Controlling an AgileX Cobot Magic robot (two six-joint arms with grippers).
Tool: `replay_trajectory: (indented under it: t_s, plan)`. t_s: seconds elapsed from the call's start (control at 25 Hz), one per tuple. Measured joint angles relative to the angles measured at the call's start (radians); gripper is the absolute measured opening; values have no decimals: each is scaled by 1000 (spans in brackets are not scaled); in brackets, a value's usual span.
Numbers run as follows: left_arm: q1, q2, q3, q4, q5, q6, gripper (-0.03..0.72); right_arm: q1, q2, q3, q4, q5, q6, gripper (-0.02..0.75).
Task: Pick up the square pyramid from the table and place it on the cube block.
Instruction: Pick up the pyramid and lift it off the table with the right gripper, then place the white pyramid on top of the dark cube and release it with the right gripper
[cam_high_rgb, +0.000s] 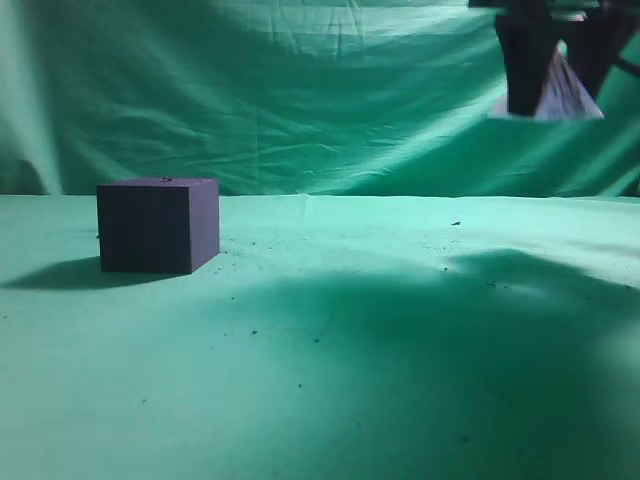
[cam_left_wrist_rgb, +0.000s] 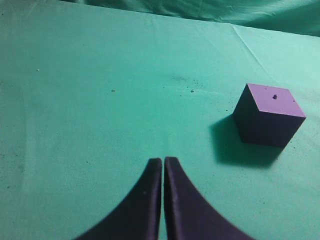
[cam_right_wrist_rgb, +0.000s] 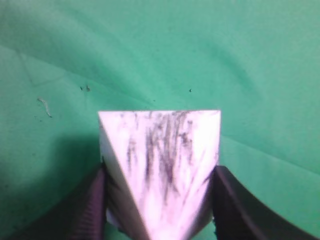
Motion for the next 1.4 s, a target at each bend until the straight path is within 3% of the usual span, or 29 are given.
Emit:
replay_trajectory:
  t_s: [0.12, 0.4, 0.6, 0.8, 1.08, 1.12, 1.4]
  plan:
    - [0, 0, 0, 0, 0, 0, 0, 77, 0, -99, -9, 84, 2, 406]
    - [0, 0, 0, 0, 0, 0, 0, 393, 66, -285, 2, 126, 2, 406]
    - [0, 0, 0, 0, 0, 0, 0, 523, 241, -451, 5, 137, 4, 406]
    - [0, 0, 0, 0, 0, 0, 0, 555, 366, -553, 7, 133, 7, 406]
    - [0, 0, 0, 0, 0, 0, 0, 555, 421, -566, 6, 136, 9, 406]
    - [0, 0, 0, 0, 0, 0, 0, 555, 421, -566, 6, 136, 9, 365]
    - [0, 0, 0, 0, 0, 0, 0, 555, 421, -566, 6, 134, 10, 380]
